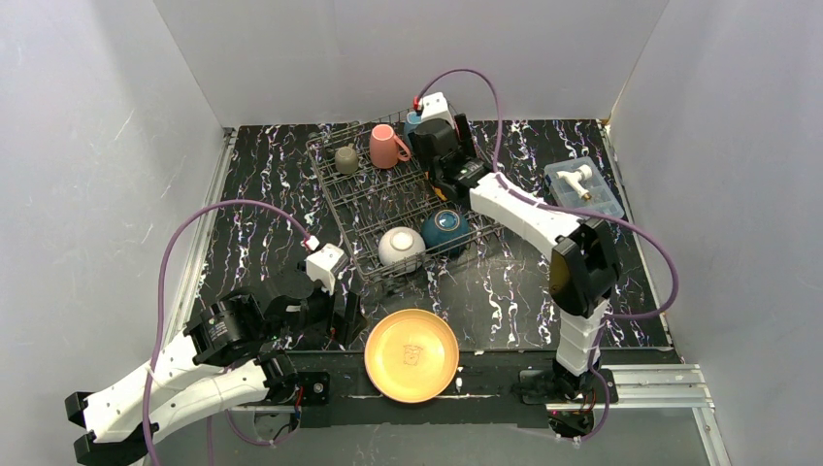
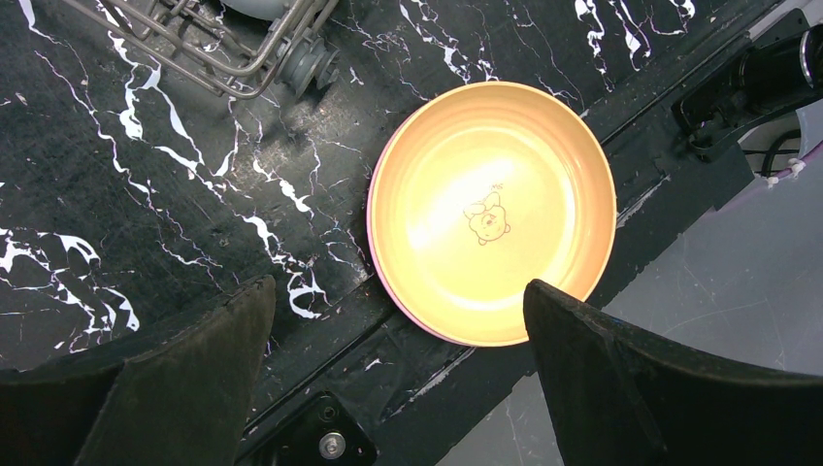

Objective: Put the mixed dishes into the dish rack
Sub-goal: Insert the plate into the dish rack, then pick up the plate from the corner of the board.

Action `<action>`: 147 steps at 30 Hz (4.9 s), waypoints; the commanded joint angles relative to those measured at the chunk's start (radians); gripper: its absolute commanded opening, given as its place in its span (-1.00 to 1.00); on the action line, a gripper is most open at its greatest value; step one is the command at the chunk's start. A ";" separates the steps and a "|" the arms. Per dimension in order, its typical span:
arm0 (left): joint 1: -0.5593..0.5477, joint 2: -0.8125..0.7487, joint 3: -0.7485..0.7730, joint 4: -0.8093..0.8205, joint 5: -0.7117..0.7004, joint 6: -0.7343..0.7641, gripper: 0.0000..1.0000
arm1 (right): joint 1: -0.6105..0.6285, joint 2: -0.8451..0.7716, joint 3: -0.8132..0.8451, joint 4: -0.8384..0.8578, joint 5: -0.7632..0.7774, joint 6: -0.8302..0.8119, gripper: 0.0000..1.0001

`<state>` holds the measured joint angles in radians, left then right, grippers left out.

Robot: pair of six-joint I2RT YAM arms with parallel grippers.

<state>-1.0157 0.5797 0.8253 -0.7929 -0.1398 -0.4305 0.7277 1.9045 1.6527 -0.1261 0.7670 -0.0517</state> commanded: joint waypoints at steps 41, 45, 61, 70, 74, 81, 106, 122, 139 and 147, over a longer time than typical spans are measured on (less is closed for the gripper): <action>0.006 0.229 -0.099 0.029 0.125 -0.299 0.99 | 0.040 -0.827 -0.628 -0.523 -0.776 0.469 0.41; 0.006 0.230 -0.127 0.040 0.132 -0.320 0.99 | 0.096 -0.855 -0.735 -0.484 -0.810 0.527 0.31; 0.006 0.228 -0.184 0.072 0.134 -0.341 0.93 | 0.395 -0.784 -0.883 -0.415 -0.611 0.713 0.01; 0.006 0.184 -0.198 0.059 0.134 -0.333 0.93 | 0.434 -0.704 -0.894 -0.427 -0.575 0.732 -0.13; 0.006 0.169 -0.203 0.057 0.137 -0.333 0.94 | 0.449 -0.667 -0.902 -0.416 -0.568 0.741 -0.18; 0.006 0.170 -0.199 0.057 0.138 -0.329 0.94 | 0.469 -0.629 -0.907 -0.415 -0.542 0.750 -0.35; 0.006 0.227 -0.164 0.101 0.194 -0.316 0.97 | 0.555 -0.783 -0.710 -0.624 -0.330 0.787 -0.97; 0.006 0.268 -0.210 0.294 0.335 -0.368 0.82 | 0.555 -0.940 -0.680 -0.619 -0.353 0.814 -0.97; 0.006 0.222 -0.220 0.354 0.381 -0.404 -0.03 | 0.555 -1.033 -0.686 -0.681 -0.281 0.851 -0.97; 0.006 0.219 -0.210 0.395 0.397 -0.410 -0.56 | 0.555 -1.063 -0.706 -0.696 -0.281 0.871 -0.97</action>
<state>-1.0142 0.8135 0.6144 -0.4332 0.2317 -0.8406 1.2778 0.8692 0.9264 -0.8406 0.4591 0.7822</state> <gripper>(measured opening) 0.268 0.031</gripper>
